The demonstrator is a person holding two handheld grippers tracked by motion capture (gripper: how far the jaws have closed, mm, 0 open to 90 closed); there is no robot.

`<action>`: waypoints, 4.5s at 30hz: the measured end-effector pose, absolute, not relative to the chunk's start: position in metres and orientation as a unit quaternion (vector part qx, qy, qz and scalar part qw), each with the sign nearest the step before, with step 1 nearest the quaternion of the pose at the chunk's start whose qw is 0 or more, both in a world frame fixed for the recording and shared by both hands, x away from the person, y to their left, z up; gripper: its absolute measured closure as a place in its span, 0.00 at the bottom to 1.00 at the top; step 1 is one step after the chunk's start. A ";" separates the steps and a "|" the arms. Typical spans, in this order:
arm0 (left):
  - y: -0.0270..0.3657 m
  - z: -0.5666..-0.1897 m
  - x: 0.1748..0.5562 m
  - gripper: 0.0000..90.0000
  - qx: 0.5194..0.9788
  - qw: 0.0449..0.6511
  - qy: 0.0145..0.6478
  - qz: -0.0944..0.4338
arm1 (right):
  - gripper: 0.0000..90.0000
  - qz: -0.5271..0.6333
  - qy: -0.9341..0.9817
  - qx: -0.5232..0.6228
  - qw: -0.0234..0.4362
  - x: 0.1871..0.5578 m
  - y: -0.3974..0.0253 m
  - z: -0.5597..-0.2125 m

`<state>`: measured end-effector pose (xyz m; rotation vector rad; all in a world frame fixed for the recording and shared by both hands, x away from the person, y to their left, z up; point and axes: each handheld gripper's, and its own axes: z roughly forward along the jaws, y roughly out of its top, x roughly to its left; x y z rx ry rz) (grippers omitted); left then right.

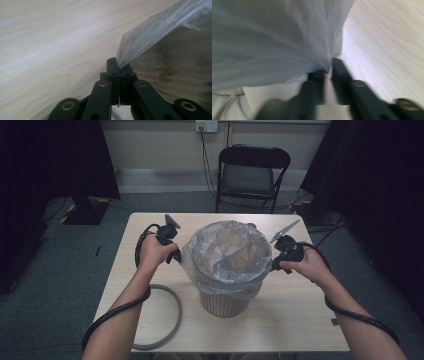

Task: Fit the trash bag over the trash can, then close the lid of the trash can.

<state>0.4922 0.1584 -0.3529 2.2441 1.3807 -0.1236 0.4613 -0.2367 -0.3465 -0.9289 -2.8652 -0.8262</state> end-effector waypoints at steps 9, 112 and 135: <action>0.176 -0.328 0.473 0.30 0.843 0.267 0.466 -0.023 | 0.17 -0.264 -0.927 -0.266 0.001 0.451 -0.251 -0.318; 0.237 -0.386 0.403 0.20 0.849 0.226 0.478 -0.006 | 0.18 -0.227 -0.960 -0.160 -0.030 0.440 -0.110 -0.221; 0.240 -0.401 0.409 0.20 0.851 0.208 0.482 0.003 | 0.18 -0.241 -0.942 -0.228 -0.055 0.440 -0.202 -0.206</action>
